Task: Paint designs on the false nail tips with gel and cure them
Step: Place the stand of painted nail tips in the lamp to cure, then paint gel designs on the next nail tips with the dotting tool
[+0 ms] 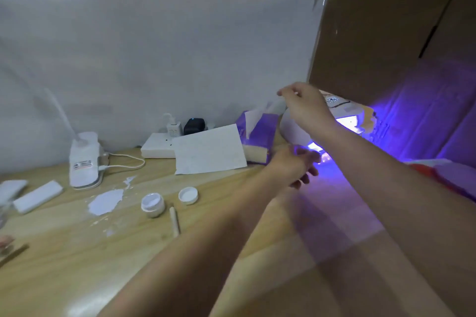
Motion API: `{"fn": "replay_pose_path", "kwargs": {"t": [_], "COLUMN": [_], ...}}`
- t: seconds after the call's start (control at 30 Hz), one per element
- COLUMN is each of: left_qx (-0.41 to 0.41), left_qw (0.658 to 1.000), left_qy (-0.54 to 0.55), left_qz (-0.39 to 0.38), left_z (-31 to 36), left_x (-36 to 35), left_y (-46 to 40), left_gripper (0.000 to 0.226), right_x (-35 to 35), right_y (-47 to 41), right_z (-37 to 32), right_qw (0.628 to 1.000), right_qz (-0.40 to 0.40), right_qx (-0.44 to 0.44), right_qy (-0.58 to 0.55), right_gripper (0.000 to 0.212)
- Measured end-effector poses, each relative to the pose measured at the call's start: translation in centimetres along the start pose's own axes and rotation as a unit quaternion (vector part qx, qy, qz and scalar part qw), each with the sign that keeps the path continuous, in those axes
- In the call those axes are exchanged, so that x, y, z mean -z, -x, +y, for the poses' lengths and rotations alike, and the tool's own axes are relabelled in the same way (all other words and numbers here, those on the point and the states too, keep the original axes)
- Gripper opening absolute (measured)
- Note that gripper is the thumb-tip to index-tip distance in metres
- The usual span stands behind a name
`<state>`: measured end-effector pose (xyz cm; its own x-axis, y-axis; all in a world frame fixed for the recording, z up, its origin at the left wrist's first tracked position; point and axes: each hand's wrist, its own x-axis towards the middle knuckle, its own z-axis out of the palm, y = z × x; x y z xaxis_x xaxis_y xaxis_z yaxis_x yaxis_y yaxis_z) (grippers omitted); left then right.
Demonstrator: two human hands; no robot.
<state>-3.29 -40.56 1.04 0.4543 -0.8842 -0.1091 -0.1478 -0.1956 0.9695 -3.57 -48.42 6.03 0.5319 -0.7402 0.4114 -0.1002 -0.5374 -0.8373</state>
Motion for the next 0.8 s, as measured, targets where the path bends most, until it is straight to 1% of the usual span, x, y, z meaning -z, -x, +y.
{"fn": "replay_pose_path", "kwargs": {"t": [0.03,0.07,0.13,0.17,0.2,0.27,0.37,0.4,0.47,0.57,0.67,0.73,0.77,0.8], "left_qx": [-0.032,-0.072,-0.162,-0.195,-0.215,-0.256,-0.333,-0.348,-0.353,-0.343,-0.320,-0.313,-0.317,-0.322], "left_qw": [0.998,0.992,0.962,0.945,0.936,0.926,0.883,0.867,0.842,0.826,0.814,0.815,0.813,0.811], "left_qy": [-0.049,-0.100,-0.202,-0.234,-0.236,-0.200,-0.203,-0.212,-0.234,-0.236,-0.216,-0.160,-0.144,-0.145], "left_qz": [-0.002,0.012,0.081,0.118,0.147,0.190,0.262,0.286,0.334,0.381,0.435,0.461,0.466,0.466], "left_z": [0.6,1.0,1.1,0.7,0.0,-1.9,-4.7,-5.5,-7.3,-9.9,-11.6,-11.5,-11.4,-11.3], "left_x": [1.1,2.3,4.7,5.8,6.7,8.5,11.3,12.3,14.2,16.4,17.9,18.2,18.1,18.0], "left_y": [1.1,2.3,5.0,6.4,8.0,11.2,15.6,16.8,19.0,21.8,23.3,23.5,23.5,23.5], "left_gripper": [0.023,0.024,0.021,0.018,0.015,0.013,0.006,0.009,0.019,0.024,0.024,0.020,0.018,0.016], "right_x": [-0.4,-0.8,-1.8,-2.4,-3.1,-4.8,-7.3,-8.1,-9.7,-12.0,-14.4,-16.2,-16.8,-16.9], "right_y": [1.1,2.2,4.6,5.8,6.9,8.9,11.6,12.3,13.8,15.3,17.1,17.5,17.9,17.4], "right_z": [-1.0,-1.9,-3.4,-4.0,-4.5,-5.1,-6.4,-6.9,-8.1,-9.4,-10.2,-10.3,-10.6,-11.0], "right_qw": [0.999,0.997,0.982,0.973,0.964,0.955,0.949,0.947,0.947,0.955,0.961,0.960,0.954,0.938], "right_qz": [0.022,0.054,0.129,0.155,0.169,0.159,0.113,0.092,0.054,-0.017,-0.113,-0.201,-0.259,-0.320], "right_qx": [0.010,0.012,-0.006,-0.020,-0.034,-0.053,-0.054,-0.046,-0.027,0.021,0.046,0.074,0.091,0.106], "right_qy": [-0.031,-0.063,-0.136,-0.171,-0.201,-0.245,-0.289,-0.305,-0.316,-0.297,-0.247,-0.182,-0.124,-0.082], "right_gripper": [0.023,0.026,0.033,0.034,0.035,0.034,0.034,0.035,0.034,0.037,0.038,0.029,0.021,0.014]}}
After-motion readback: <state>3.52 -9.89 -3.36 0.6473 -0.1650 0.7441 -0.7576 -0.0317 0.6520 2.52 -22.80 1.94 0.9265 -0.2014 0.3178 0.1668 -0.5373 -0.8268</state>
